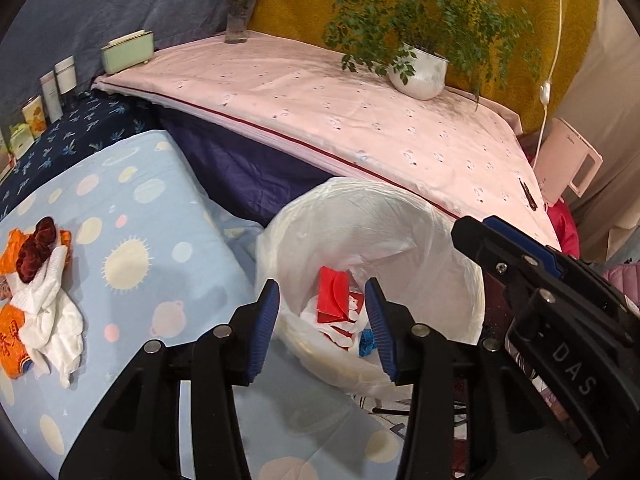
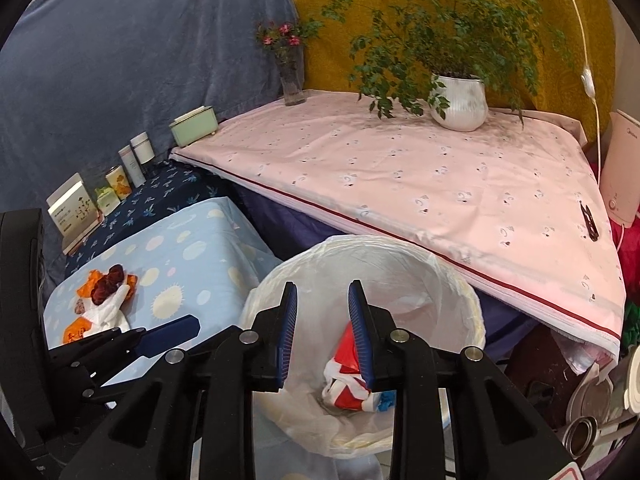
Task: Collect trash
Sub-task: 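Carry envelope and ribbon over the white bin and open both tools to drop them, then move both tools back over the trash pile on the table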
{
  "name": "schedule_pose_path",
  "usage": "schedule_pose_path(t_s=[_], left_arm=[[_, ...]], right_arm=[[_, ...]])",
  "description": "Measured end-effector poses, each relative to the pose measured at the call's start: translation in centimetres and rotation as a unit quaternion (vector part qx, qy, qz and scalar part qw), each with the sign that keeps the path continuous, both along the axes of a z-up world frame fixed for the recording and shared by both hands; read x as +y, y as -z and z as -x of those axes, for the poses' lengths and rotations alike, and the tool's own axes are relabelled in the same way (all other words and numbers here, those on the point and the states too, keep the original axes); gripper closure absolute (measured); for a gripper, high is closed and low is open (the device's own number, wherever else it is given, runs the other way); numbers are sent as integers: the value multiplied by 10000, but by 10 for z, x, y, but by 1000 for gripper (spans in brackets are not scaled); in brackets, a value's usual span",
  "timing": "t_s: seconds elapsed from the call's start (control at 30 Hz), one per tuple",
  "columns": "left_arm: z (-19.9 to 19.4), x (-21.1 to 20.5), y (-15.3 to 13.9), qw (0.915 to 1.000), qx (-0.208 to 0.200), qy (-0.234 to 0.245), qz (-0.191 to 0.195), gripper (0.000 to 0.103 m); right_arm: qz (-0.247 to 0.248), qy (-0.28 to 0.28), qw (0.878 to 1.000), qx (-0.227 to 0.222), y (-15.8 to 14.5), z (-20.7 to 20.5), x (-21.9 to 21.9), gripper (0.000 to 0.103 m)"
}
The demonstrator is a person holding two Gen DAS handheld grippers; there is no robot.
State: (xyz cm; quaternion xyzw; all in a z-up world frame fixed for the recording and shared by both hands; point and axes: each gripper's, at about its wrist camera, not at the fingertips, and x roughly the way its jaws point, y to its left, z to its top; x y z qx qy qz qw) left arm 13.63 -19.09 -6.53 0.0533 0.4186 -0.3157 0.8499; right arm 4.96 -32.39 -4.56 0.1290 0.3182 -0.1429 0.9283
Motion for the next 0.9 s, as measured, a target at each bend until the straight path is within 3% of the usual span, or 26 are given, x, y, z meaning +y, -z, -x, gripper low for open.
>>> schedule_pose_path(t_s=[0.17,0.3,0.5,0.67,0.8,0.9], left_arm=[[-8,31,-5,9994,-33,-338,80,60],[-15,61,-7,9978,-19,-643,144,54],[-27,114,-10,9921,-70,-1254,35,54],[-31,160,-7,9845,-110,-1750,-84,52],[-35,201,1,9746,-95,-2227,-188,39],[-38,233,8,9652,-15,-2612,-155,38]], right_arm=[[111,-245,9996,19,-5,-9,28,76],[178,-462,9988,50,-8,-19,51,76],[379,-835,9958,71,-15,-35,95,76],[253,-1357,9903,166,-15,-56,136,76],[249,-1774,9835,256,-11,-73,175,72],[205,-1959,9800,286,-5,-86,199,65]])
